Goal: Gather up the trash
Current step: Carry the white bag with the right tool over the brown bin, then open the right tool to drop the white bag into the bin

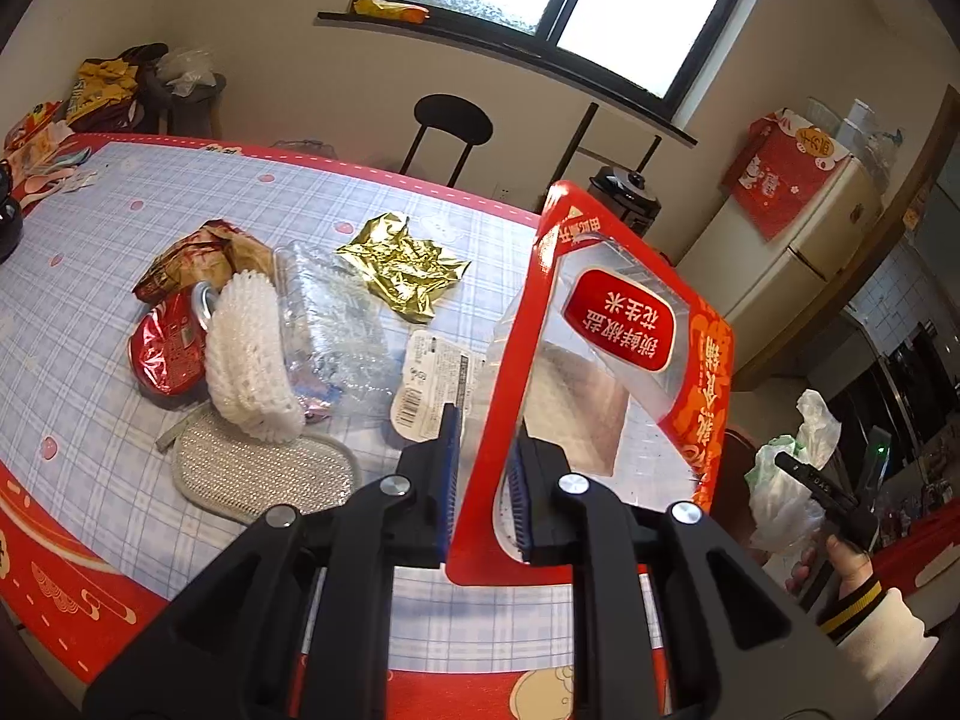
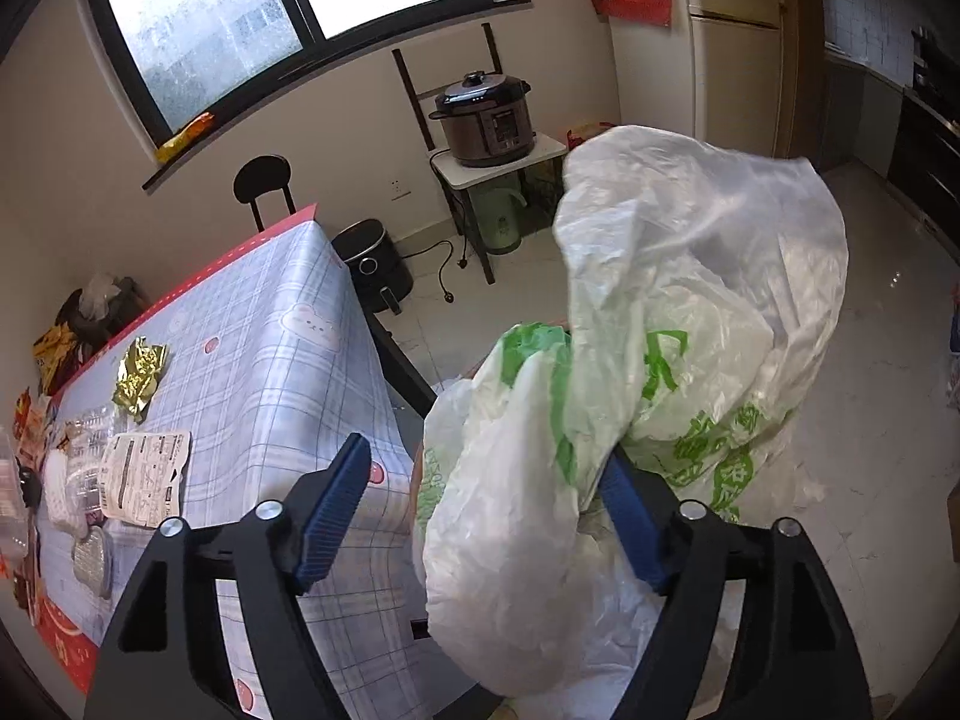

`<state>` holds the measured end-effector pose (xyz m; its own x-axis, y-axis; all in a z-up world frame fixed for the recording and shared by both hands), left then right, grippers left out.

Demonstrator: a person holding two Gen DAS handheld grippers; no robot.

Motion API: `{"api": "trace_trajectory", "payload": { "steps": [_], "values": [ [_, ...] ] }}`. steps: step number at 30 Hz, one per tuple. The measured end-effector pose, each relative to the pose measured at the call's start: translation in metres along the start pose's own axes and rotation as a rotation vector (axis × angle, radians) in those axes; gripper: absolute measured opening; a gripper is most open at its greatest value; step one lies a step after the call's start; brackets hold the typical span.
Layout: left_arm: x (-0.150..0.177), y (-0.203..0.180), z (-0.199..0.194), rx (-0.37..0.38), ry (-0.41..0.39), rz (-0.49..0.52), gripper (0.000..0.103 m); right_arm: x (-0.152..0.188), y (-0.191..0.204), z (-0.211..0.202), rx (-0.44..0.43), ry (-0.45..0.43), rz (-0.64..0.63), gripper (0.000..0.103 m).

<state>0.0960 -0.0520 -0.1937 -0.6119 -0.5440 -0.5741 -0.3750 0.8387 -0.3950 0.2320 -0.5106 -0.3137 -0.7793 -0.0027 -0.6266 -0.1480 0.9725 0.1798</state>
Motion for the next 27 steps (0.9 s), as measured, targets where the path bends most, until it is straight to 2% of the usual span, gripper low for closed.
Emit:
{"api": "trace_trajectory", "payload": {
  "steps": [4, 9, 15, 20, 22, 27],
  "values": [
    [-0.001, -0.011, 0.004, 0.018, 0.007, 0.021, 0.019, -0.003, -0.003, -0.006, -0.035, 0.002, 0.010, 0.089],
    [0.001, -0.019, 0.006, 0.038, 0.012, 0.038, 0.019, -0.003, -0.006, -0.003, -0.053, 0.039, 0.043, 0.090],
    [0.001, -0.011, 0.004, 0.034, 0.010, 0.021, 0.019, -0.011, -0.005, 0.003, -0.080, 0.074, 0.074, 0.090],
    [-0.001, -0.004, 0.000, 0.025, 0.002, 0.004, 0.019, -0.023, 0.000, -0.012, -0.071, 0.028, 0.095, 0.090],
    [-0.003, -0.006, -0.001, 0.025, 0.000, 0.006, 0.019, -0.025, 0.003, -0.023, -0.040, 0.015, 0.085, 0.097],
    [-0.003, -0.032, 0.007, 0.045, 0.011, 0.051, 0.019, -0.025, 0.007, -0.064, -0.009, -0.064, 0.066, 0.098]
  ]
}}
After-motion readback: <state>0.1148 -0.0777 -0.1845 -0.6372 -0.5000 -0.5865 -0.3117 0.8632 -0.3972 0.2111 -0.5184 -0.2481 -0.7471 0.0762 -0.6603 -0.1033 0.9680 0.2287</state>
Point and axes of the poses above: each gripper's, at about its wrist camera, not at the fingertips, and z roughly the way its jaws point, y to its left, x to its underside, the point moved 7 cm from there along z, roughly the way its jaws point, and after that the axes turned 8 degrees about -z, right-handed, at the moved point
